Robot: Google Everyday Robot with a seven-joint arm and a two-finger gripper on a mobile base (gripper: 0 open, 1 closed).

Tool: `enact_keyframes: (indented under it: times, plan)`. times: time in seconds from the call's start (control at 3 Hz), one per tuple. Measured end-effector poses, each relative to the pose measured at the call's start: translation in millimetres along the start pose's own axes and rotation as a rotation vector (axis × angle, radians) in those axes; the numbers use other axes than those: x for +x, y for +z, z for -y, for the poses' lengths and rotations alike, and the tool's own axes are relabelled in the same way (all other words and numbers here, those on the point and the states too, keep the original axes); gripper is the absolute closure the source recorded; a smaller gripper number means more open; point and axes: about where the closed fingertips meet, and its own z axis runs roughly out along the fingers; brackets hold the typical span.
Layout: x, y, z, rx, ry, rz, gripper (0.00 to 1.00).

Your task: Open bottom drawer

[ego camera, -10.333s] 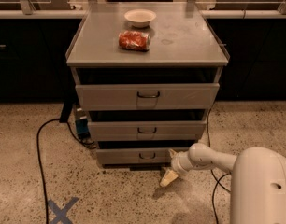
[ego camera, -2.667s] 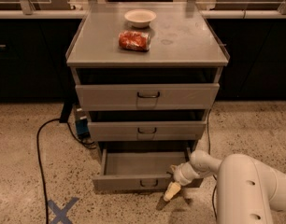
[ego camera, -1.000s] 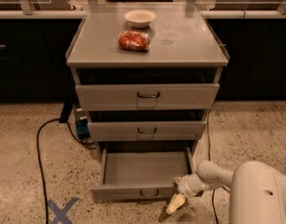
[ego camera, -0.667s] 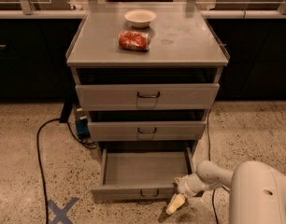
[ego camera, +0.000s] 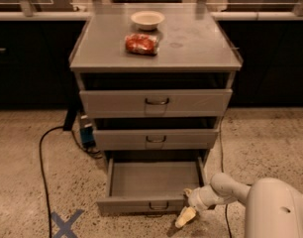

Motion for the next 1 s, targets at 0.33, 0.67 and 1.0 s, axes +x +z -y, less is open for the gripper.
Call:
enact_keyframes:
  times: [0.33, 0.67, 1.0]
  plan:
    - [-1.6, -1.9, -0.9, 0.000, 0.000, 0.000, 0.00]
    - [1.7, -5.1, -7.3, -0.018, 0.021, 0.040, 0.00]
    - [1.7, -5.1, -7.4, -0.018, 0.021, 0.040, 0.00]
